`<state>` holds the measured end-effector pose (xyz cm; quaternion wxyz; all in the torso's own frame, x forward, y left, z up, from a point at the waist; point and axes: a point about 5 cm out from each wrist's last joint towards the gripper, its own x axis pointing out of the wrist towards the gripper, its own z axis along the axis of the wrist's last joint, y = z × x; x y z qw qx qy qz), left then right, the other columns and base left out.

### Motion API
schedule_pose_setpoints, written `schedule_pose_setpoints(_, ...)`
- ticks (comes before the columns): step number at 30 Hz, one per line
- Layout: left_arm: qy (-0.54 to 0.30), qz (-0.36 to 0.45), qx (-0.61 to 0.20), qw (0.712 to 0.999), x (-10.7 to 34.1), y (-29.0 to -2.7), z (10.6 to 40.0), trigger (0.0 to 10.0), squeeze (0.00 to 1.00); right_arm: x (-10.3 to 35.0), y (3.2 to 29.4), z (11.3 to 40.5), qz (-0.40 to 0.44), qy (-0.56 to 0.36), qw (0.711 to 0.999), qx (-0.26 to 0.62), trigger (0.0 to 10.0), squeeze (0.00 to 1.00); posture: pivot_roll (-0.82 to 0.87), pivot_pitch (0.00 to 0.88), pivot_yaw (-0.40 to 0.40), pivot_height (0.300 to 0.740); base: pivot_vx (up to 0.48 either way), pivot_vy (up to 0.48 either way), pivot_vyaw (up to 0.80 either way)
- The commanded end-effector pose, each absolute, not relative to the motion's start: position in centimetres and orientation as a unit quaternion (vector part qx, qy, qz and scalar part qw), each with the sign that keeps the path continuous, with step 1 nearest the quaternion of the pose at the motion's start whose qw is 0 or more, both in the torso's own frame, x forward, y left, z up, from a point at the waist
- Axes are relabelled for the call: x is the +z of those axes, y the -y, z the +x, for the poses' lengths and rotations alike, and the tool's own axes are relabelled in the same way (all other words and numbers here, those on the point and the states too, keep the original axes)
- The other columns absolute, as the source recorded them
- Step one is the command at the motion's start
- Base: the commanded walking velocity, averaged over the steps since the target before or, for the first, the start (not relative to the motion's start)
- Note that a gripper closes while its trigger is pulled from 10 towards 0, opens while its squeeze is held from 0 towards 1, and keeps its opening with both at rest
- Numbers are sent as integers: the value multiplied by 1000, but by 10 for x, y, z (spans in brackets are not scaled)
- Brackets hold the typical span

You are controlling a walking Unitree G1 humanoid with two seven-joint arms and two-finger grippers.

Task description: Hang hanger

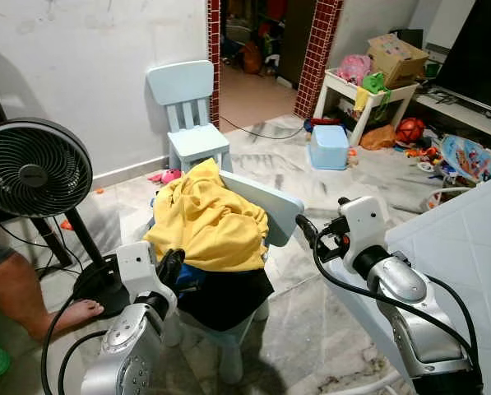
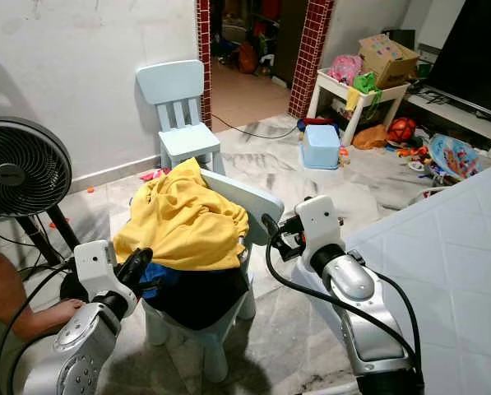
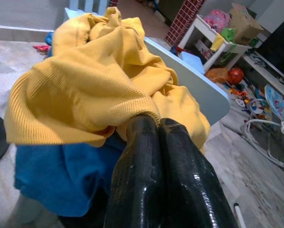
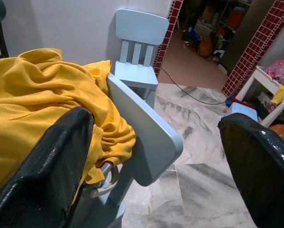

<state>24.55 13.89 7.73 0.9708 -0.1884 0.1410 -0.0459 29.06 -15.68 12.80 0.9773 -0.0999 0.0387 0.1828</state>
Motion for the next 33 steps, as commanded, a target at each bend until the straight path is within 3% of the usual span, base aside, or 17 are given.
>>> schedule_pose_setpoints(1,-136,-188,-55,971,82,-136,246,0,0,128,159,291,-105,-39,977,182,10000,0,-91,0,-36,740,296,0,0)
schedule_pose_setpoints(26,-145,-191,-63,969,79,-134,244,0,0,127,158,291,-110,-38,976,184,10000,0,-95,0,-35,740,285,0,0)
schedule_pose_setpoints(33,-148,-191,-64,968,78,-133,244,0,0,127,159,290,-113,-38,975,186,10000,0,-97,0,-35,740,0,0,0)
